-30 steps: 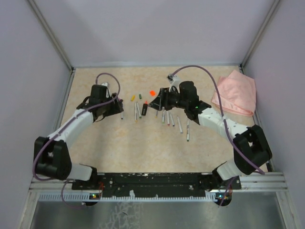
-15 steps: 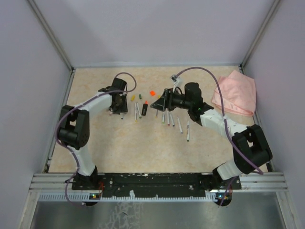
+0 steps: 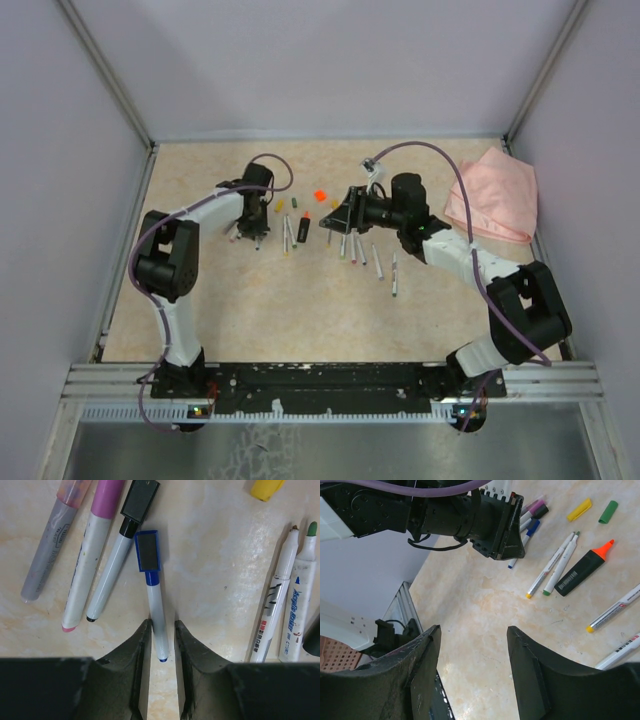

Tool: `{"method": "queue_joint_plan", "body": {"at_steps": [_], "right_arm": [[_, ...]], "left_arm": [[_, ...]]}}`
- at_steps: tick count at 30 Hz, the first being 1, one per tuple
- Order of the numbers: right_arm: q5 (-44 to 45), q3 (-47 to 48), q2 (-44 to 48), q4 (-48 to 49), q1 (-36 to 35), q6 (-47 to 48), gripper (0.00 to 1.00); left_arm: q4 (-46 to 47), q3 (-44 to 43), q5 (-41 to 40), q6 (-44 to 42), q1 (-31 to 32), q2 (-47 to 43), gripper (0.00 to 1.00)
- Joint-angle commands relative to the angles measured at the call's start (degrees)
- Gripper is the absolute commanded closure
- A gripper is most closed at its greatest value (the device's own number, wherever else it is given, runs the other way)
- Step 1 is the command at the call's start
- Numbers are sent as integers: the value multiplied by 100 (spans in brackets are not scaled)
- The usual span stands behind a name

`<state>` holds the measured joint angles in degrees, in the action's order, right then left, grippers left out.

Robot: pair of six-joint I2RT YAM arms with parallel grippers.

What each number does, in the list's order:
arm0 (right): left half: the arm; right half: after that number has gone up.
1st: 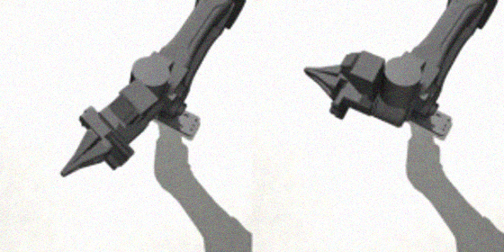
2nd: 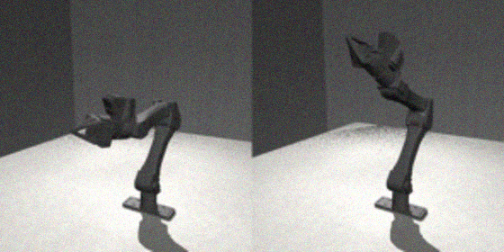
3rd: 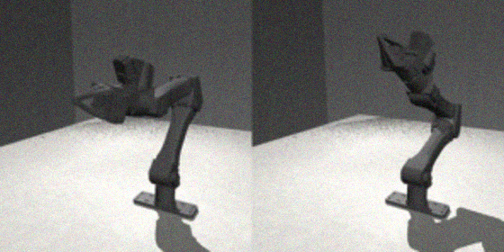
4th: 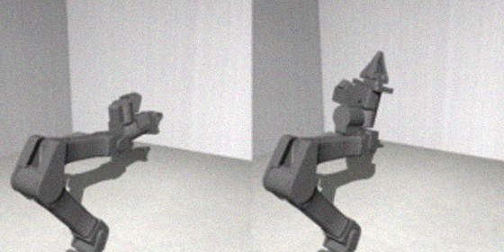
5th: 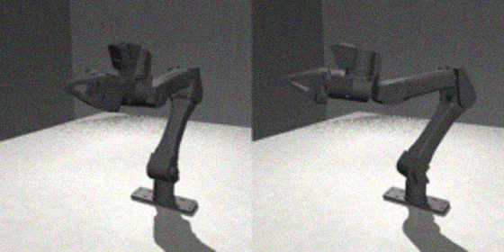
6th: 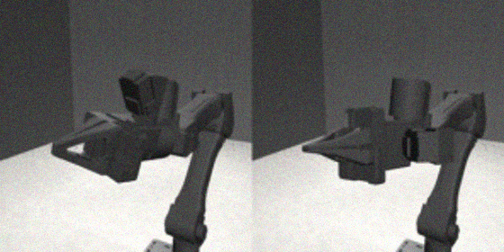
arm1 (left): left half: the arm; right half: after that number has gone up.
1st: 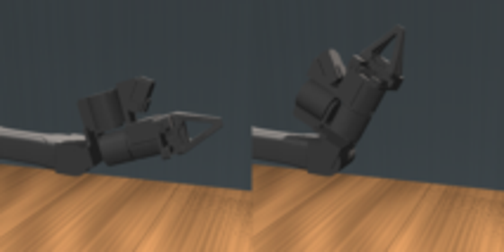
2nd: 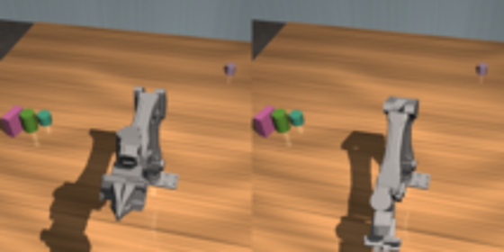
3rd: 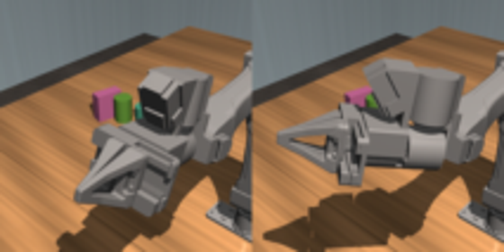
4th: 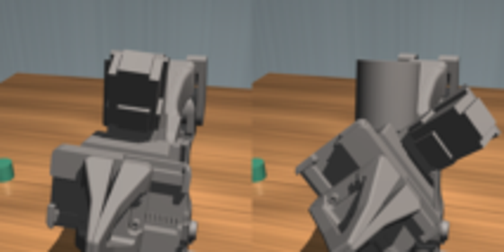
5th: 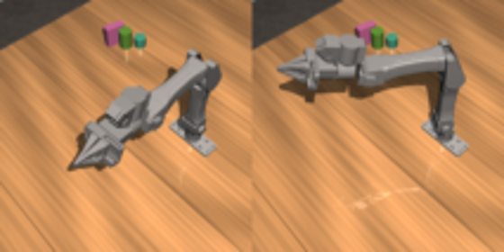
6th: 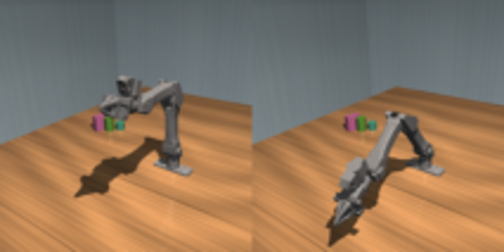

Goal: Open the pen caps
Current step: Pick up the pen from the center of the board.

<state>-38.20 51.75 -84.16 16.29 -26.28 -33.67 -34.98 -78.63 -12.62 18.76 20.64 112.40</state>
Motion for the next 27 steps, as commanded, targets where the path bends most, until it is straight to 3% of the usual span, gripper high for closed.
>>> {"method": "queue_joint_plan", "body": {"at_steps": [1, 5, 16, 27], "right_arm": [[-157, 85, -4, 228, 60, -2, 44], [-184, 71, 42, 210, 62, 1, 45], [-450, -39, 333, 374, 62, -103, 45], [-585, -290, 851, 1560, 49, -893, 46]], "left_arm": [[-185, -136, -145, -110, 64, 90, 71], [-197, -17, -231, -102, 84, 96, 76], [-25, 65, 292, -261, 108, -435, 100], [1278, 1473, 1589, -451, 107, -3026, 100]]}}
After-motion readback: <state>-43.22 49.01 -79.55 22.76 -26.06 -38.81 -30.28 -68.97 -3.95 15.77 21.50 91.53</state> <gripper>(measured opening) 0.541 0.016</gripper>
